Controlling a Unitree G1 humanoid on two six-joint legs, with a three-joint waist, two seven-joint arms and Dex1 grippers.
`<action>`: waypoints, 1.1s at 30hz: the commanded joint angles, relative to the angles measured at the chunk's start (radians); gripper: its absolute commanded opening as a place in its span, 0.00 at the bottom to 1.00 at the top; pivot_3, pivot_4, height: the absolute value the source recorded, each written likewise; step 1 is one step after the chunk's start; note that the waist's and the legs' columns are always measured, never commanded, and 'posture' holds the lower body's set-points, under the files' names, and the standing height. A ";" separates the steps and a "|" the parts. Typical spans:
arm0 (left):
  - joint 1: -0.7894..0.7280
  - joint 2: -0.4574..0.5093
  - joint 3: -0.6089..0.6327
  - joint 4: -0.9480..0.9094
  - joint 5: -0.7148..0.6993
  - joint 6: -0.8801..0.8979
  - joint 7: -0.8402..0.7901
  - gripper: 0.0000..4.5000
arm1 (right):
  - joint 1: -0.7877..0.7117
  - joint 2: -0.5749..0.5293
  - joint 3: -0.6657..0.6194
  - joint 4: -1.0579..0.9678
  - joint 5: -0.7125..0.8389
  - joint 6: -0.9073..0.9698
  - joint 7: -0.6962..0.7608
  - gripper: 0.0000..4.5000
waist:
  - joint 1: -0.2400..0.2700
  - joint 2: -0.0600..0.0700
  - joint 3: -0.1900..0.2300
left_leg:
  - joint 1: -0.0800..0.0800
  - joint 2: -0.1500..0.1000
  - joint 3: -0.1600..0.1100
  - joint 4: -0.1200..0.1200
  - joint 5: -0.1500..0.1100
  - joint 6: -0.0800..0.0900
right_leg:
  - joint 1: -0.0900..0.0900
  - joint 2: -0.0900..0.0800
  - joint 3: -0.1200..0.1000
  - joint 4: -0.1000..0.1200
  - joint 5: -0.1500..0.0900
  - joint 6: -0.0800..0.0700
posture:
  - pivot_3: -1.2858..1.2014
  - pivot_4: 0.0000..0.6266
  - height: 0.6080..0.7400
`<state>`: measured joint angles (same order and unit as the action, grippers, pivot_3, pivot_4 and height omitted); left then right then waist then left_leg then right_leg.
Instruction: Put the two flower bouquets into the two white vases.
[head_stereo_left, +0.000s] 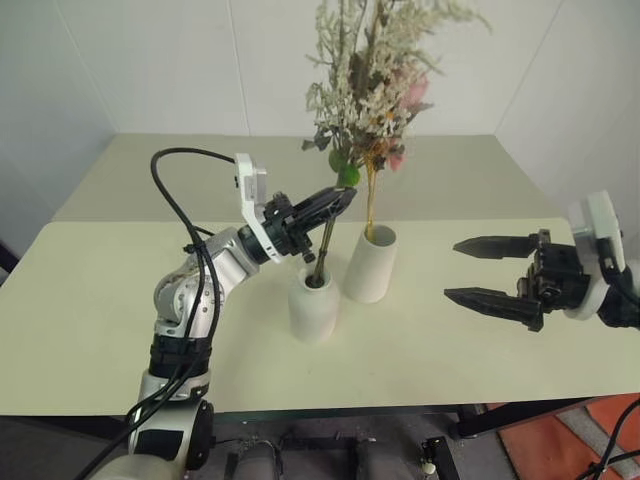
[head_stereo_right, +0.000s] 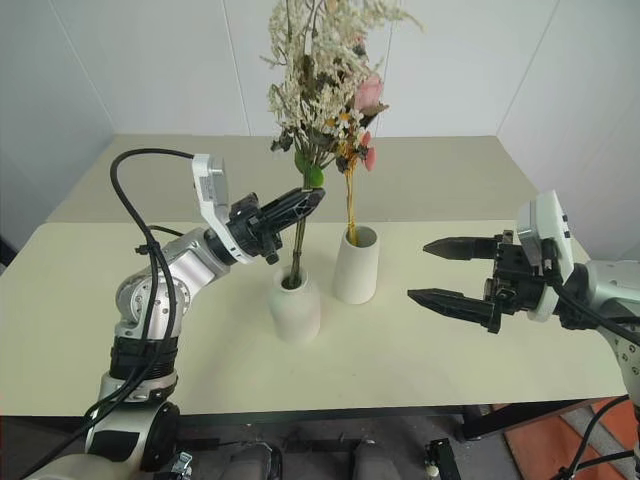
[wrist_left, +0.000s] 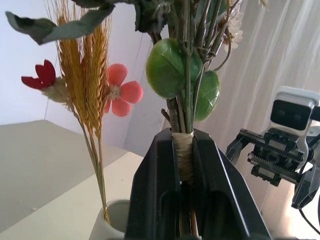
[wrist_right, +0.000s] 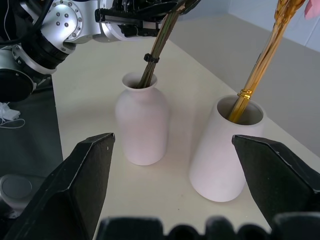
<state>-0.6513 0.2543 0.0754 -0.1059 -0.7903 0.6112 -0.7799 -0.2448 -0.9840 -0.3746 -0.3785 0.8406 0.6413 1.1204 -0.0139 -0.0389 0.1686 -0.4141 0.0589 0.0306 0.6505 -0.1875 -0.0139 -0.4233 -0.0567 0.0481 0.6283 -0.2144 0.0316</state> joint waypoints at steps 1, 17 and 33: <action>0.017 0.023 0.008 -0.063 -0.020 0.001 -0.019 0.02 | 0.006 -0.012 -0.043 -0.026 0.014 -0.006 -0.006 1.00 | 0.000 0.000 0.000 | 0.000 0.000 0.000 0.000 0.000 0.000 | 0.000 0.000 0.000 0.000 0.000 0.000 | 0.52 0.24 1.00; 0.250 0.273 0.119 -0.250 -0.146 0.115 -0.077 0.94 | 0.028 -0.010 -0.040 -0.035 0.004 -0.015 -0.012 1.00 | -0.004 0.000 0.000 | 0.000 0.001 0.000 -0.001 0.000 0.000 | -0.001 0.000 0.000 0.000 0.000 0.000 | 0.52 0.24 1.00; 0.544 0.718 0.417 -0.208 -0.045 -0.007 -0.359 0.99 | 0.031 -0.018 -0.023 -0.005 -0.044 -0.030 0.012 1.00 | 0.007 0.001 0.001 | 0.000 0.002 0.002 -0.003 0.000 0.000 | -0.003 -0.002 -0.002 -0.001 -0.006 -0.010 | 0.52 0.24 1.00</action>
<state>-0.0940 0.9463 0.4429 -0.3333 -0.8530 0.6424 -1.1070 -0.2086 -0.9844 -0.3718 -0.3791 0.7973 0.6320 1.1280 -0.0072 -0.0379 0.1692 -0.4138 0.0610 0.0326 0.6468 -0.1878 -0.0143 -0.4267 -0.0584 0.0463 0.6279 -0.2209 0.0213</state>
